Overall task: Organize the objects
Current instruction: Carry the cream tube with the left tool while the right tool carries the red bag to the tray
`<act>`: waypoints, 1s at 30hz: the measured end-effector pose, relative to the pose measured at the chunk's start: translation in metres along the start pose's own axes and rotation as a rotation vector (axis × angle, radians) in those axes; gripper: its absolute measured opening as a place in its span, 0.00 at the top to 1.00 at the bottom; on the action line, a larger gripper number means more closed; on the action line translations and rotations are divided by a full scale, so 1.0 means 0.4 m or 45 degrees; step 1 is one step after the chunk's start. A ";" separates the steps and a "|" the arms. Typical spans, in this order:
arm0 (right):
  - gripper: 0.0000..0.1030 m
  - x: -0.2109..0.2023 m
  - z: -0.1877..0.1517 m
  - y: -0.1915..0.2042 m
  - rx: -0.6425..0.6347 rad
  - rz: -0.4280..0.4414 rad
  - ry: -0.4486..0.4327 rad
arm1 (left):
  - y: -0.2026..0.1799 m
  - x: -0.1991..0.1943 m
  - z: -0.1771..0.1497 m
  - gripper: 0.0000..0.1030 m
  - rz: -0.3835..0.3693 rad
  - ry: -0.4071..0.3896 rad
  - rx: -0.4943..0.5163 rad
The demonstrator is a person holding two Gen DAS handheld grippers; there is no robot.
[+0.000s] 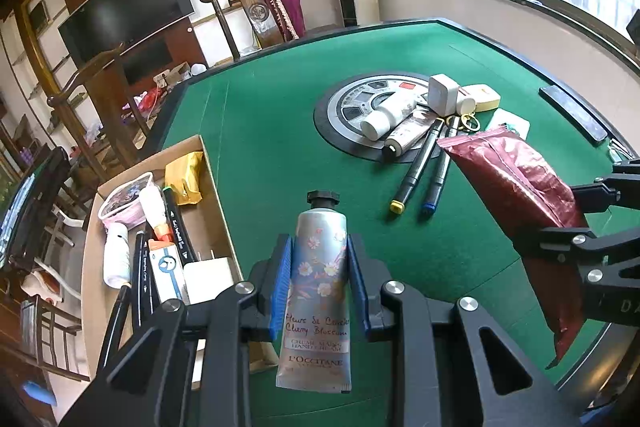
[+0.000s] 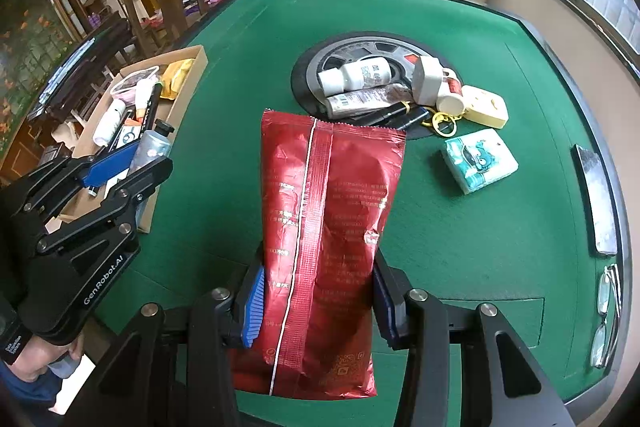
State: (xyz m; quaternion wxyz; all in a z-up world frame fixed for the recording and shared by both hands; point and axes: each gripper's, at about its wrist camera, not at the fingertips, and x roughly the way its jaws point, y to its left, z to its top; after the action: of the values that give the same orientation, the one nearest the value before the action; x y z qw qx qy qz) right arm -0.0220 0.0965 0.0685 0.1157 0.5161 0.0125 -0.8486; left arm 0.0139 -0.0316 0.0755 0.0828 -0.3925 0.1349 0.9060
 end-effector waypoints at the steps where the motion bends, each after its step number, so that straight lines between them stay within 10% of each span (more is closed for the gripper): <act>1: 0.52 -0.001 0.001 0.003 -0.001 0.000 -0.002 | 0.001 -0.002 0.000 0.74 0.002 -0.001 0.001; 30: 0.52 -0.010 0.032 0.123 -0.074 0.042 -0.033 | 0.089 -0.051 -0.019 0.74 0.080 -0.042 0.001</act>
State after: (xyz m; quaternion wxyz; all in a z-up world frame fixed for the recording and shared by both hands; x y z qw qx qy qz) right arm -0.0212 0.0477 0.0830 0.1447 0.5015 0.0273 -0.8525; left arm 0.0238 -0.0689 0.0918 0.0567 -0.3731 0.1460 0.9145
